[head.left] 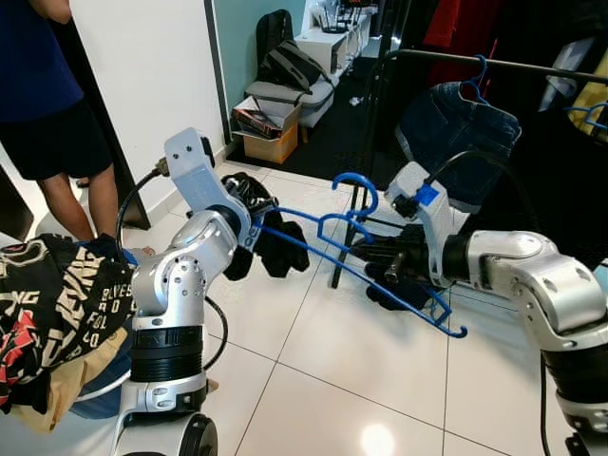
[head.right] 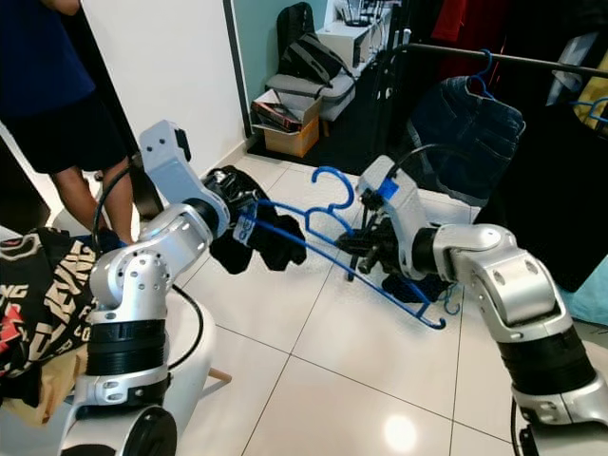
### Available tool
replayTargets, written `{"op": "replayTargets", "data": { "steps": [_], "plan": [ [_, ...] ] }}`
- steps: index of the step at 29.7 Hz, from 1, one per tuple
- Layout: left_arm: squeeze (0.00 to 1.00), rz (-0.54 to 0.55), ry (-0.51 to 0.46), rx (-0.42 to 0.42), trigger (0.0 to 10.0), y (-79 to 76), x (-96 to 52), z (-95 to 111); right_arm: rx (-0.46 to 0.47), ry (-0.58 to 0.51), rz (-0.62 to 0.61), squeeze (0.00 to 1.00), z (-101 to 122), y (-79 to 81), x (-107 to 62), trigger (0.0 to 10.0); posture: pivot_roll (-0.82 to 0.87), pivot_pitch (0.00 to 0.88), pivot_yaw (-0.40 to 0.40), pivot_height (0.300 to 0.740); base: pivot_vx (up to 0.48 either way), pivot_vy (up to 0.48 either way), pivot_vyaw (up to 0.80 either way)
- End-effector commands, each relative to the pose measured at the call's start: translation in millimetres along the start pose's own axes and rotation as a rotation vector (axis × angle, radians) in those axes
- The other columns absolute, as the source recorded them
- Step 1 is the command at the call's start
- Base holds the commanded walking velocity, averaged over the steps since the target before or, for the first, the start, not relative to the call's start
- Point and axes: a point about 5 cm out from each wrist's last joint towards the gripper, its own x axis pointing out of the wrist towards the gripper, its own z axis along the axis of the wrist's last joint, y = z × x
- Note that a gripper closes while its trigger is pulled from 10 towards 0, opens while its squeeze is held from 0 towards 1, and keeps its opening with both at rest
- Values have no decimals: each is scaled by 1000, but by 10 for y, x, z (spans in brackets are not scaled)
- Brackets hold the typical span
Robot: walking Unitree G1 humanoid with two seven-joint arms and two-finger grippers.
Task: Hang hanger
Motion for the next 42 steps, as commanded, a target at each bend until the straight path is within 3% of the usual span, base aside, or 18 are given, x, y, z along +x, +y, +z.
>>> {"op": "replayTargets", "data": {
  "steps": [1, 9, 14, 19, 22, 39, 40, 42],
  "plan": [
    [0, 4, -2, 1, 10000, -15, 0, 20, 10, -11, -22, 0, 43, -35, -25, 10000, -120, 0, 21, 740, 0, 0, 0],
    [0, 9, -2, 5, 10000, -16, 2, 11, -4, 16, 55, 0, 20, 77, -36, 10000, -126, 0, 22, 740, 0, 0, 0],
    [0, -3, 5, -5, 10000, -38, 0, 5, 10, 16, 34, 0, 0, 68, -5, 10000, -126, 0, 23, 740, 0, 0, 0],
    [0, -169, 123, -161, 10000, -263, -43, -118, 26, -37, -22, 0, 56, 13, 102, 10000, -117, 0, 19, 740, 0, 0, 0],
    [0, -206, 152, -202, 10000, -344, -61, -157, 32, -62, -28, 0, 96, 21, 173, 10000, -116, 0, 20, 740, 0, 0, 0],
    [0, -272, 161, -356, 10000, -491, -69, -99, 30, -115, -24, 0, 180, 60, 300, 10000, -114, 0, 20, 740, 0, 0, 0],
    [0, -350, 144, -402, 10000, -570, -104, -55, 18, -140, -54, 0, 211, 38, 339, 10000, -112, 0, 19, 740, 0, 0, 0],
    [0, -403, 133, -421, 10000, -607, -132, -35, 14, -155, -69, 0, 232, 22, 350, 10000, -112, 0, 19, 740, 0, 0, 0]
  ]
}}
